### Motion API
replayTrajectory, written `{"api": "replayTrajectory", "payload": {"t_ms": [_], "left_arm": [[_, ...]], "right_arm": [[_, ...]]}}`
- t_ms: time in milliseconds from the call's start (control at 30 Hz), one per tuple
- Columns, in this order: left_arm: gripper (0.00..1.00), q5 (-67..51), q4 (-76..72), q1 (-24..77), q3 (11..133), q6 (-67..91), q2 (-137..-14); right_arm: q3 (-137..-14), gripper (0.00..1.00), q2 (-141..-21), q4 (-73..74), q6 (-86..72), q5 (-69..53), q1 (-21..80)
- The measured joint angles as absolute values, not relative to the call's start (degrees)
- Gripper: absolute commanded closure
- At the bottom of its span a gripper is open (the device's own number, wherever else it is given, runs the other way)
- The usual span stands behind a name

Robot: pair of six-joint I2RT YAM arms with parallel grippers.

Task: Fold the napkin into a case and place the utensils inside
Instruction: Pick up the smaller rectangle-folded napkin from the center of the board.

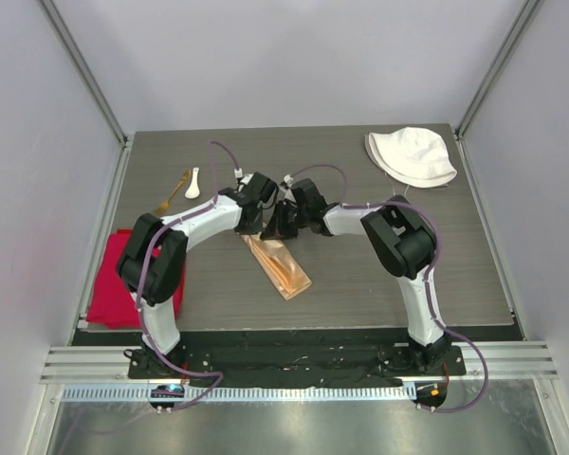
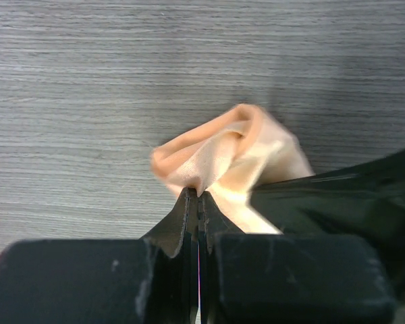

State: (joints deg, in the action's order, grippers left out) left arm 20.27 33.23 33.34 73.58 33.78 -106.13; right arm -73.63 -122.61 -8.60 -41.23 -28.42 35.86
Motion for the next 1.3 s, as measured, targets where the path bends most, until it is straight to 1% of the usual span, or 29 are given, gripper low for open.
{"api": "replayTrajectory", "payload": {"t_ms": [300, 500, 633, 667, 867, 900, 933, 1067, 1200, 1300], "left_arm": [[1.0, 18.96, 32.93, 33.12, 73.58, 33.74, -106.13], [1.0, 19.55, 33.5, 32.93, 73.95, 33.63, -106.37], [0.93, 20.88, 34.5, 32.93, 74.91, 34.04, -107.31], [0.92, 21.19, 34.79, 32.93, 74.91, 34.24, -107.31], [0.88, 21.89, 35.05, 32.49, 74.83, 35.48, -107.31], [0.86, 21.89, 35.05, 32.47, 74.83, 35.57, -107.31], [0.79, 21.87, 35.05, 32.42, 74.83, 35.59, -107.31], [0.69, 21.02, 34.87, 32.23, 74.67, 35.73, -107.15], [0.66, 19.64, 34.83, 32.23, 73.58, 35.77, -105.19], [0.66, 18.22, 34.76, 32.38, 73.56, 35.88, -102.61]], "right_arm": [[-80.2, 0.99, -127.44, -9.47, -40.8, -26.28, 38.92], [-80.25, 0.99, -127.66, -11.27, -40.86, -24.01, 40.05], [-76.99, 0.97, -126.43, -14.79, -41.19, -24.01, 39.81], [-75.75, 0.96, -125.6, -15.11, -41.15, -24.18, 39.46], [-68.14, 0.92, -118.87, -11.77, -40.16, -25.87, 37.85], [-67.13, 0.91, -117.73, -11.0, -40.07, -26.2, 37.58], [-66.17, 0.9, -116.68, -10.57, -39.94, -26.44, 37.36], [-62.87, 0.89, -112.33, -9.17, -39.38, -27.18, 37.21], [-59.57, 0.88, -108.92, -9.72, -39.42, -28.1, 37.32], [-56.64, 0.88, -108.03, -11.4, -40.12, -28.69, 37.47]]}}
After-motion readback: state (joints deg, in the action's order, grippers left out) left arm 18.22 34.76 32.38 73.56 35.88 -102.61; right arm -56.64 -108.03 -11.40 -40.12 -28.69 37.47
